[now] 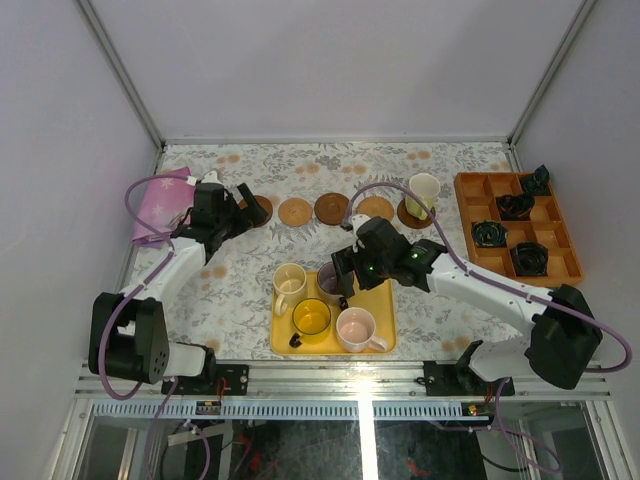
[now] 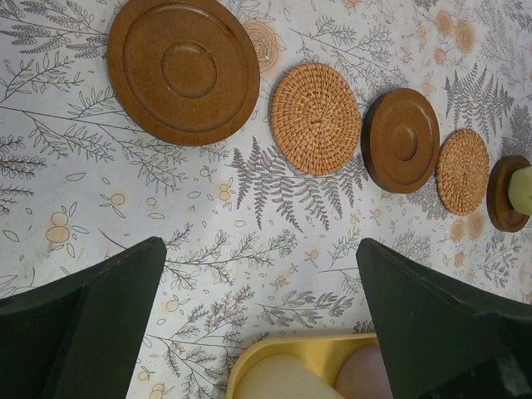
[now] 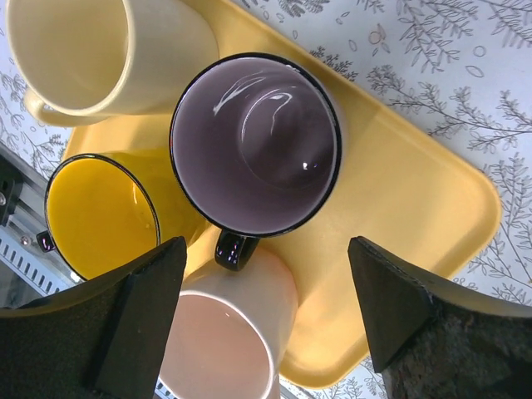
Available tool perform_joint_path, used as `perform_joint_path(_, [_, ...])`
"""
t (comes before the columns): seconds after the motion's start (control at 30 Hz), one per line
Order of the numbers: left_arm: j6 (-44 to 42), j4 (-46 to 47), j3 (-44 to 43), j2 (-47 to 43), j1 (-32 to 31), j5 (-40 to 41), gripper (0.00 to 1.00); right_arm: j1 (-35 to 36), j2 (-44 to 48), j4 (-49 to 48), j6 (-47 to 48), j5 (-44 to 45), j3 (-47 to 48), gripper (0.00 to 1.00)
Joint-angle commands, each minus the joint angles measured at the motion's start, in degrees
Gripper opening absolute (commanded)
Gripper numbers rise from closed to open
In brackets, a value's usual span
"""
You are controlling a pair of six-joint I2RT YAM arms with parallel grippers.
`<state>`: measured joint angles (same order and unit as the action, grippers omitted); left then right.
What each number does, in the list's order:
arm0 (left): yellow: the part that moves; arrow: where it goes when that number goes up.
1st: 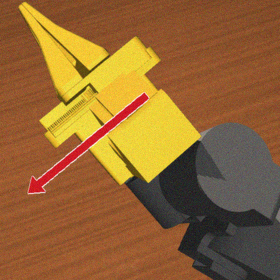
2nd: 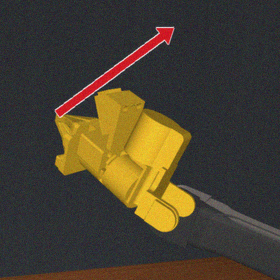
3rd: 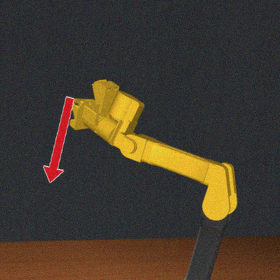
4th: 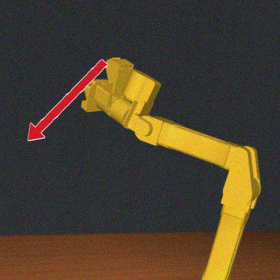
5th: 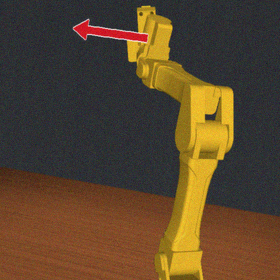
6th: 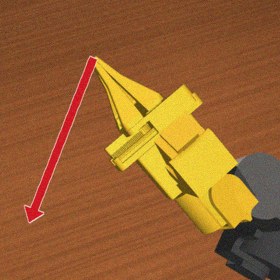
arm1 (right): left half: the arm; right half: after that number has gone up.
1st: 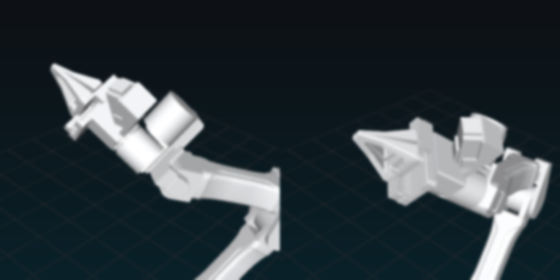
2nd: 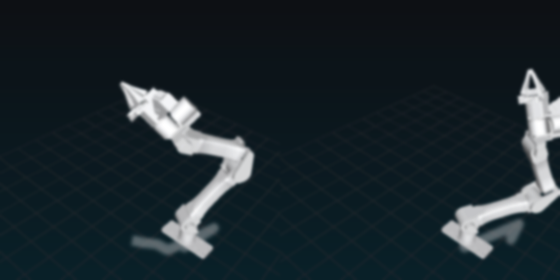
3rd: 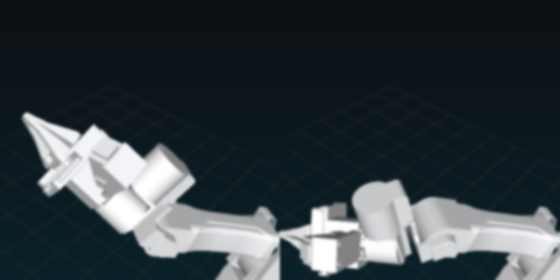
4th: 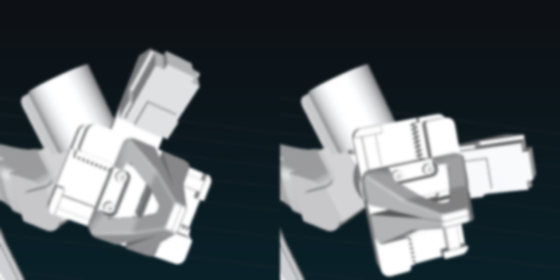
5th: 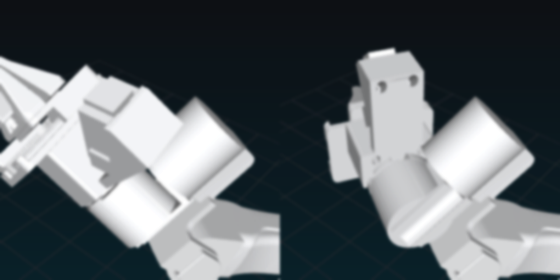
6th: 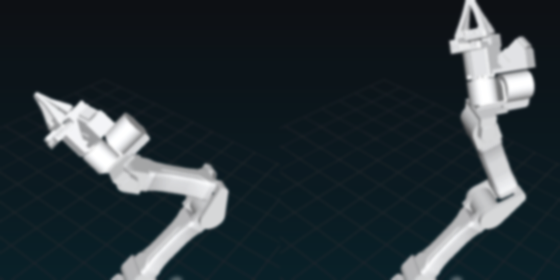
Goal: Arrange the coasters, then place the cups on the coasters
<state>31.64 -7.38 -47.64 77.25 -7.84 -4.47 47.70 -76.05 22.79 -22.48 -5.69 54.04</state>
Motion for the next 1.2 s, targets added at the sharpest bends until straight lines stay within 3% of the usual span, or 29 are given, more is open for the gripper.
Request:
perform_joint_path(0.0, [-1.1,0.3,-1.3,-1.5,-0.3,0.9,0.99,1.9,-2.3,-0.9,1.9,-0.7,3.4,0.85])
perform_joint_path(0.57, [-1.1,0.4,-0.8,-2.2,-0.3,0.8,0.99,4.4,-8.8,3.9,0.6,2.1,3.5,0.78])
perform_joint_path(0.97, [-0.9,0.6,-0.5,-2.4,-0.3,0.6,0.99,4.4,-9.9,6.7,-2.2,11.2,3.0,0.58])
perform_joint_path(1.17, [-0.8,0.7,-0.7,-1.9,-0.3,0.4,0.99,4.4,-10.3,5.2,-1.2,7.3,3.1,0.58])
